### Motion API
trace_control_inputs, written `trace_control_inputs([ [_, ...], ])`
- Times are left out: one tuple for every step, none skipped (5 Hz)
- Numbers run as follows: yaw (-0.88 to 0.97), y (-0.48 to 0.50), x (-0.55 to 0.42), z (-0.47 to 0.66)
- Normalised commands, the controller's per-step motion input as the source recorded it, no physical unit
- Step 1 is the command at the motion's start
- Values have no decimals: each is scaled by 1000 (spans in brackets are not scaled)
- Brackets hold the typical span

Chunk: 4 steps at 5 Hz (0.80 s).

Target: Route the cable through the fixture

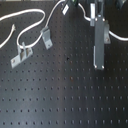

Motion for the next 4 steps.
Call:
trace_control_inputs([
  [0, 55, 8, 287],
  [-26, -9, 13, 40],
  [0, 0, 0, 23],
  [-3, -3, 69, 445],
])
